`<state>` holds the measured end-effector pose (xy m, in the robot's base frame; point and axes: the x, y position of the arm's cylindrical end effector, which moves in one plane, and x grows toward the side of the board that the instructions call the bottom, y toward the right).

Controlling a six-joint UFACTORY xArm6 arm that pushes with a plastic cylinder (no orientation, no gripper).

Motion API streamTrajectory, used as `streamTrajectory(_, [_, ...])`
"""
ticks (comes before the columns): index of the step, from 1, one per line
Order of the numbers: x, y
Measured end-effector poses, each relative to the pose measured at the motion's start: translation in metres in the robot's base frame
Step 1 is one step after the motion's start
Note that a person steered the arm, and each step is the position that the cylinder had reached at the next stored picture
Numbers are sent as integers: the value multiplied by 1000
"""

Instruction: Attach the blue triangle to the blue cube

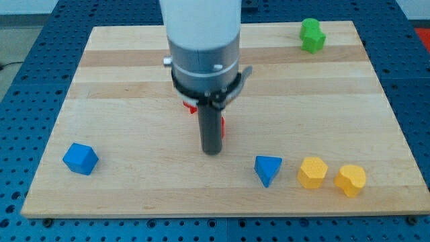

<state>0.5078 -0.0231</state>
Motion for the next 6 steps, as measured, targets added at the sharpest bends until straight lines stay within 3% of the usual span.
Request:
streamTrajectory(2, [-86,-20])
streamTrajectory(5, [-5,44])
streamTrajectory(6, [-1,72])
